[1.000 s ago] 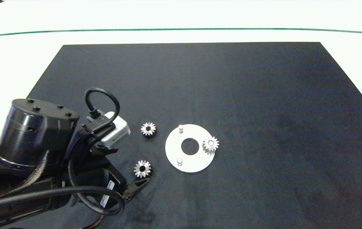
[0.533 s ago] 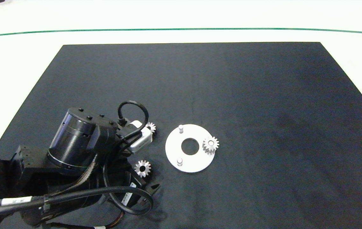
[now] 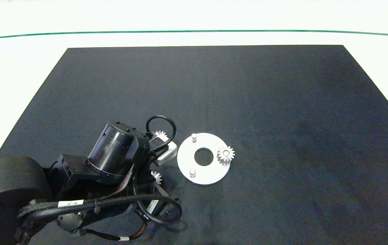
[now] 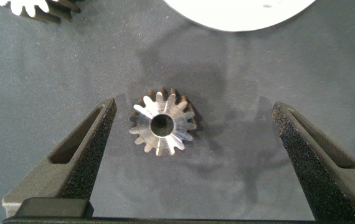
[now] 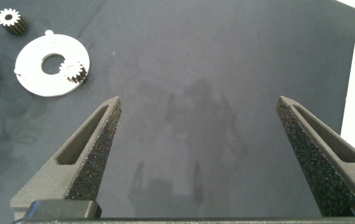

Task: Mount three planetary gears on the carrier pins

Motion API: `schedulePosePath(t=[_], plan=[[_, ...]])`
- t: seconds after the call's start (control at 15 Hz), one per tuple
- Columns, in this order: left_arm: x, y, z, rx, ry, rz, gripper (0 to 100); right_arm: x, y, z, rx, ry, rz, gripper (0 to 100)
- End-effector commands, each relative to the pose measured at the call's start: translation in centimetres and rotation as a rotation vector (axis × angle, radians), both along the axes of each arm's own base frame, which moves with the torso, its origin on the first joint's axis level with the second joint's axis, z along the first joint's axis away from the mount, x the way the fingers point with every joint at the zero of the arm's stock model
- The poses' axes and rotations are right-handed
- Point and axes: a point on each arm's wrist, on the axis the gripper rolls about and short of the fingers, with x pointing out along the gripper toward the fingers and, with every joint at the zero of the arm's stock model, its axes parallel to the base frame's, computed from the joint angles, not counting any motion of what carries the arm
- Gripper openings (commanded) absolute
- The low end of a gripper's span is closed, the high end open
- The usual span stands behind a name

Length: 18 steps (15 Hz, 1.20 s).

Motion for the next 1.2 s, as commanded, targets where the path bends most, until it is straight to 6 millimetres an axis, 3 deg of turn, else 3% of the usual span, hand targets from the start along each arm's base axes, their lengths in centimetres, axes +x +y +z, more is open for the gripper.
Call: schedulePosePath(t=[0.07,0.87,1.2], plan=[[0.42,0.36,-0.38,0.018,0.007,0.017,100,0.12,0.05,-0.07,-0.005,0.006,-0.001,100],[0.38,1.16,-0.78,0.018,0.001,0.043,99,-0.11,-0.01,-0.03,-0.001,-0.001,0.011,100],[0.41,1.34,-0.96,0.022,0.006,0.049,89,-0.14,-0.02,-0.06,-0.002,-0.001,0.015,100]])
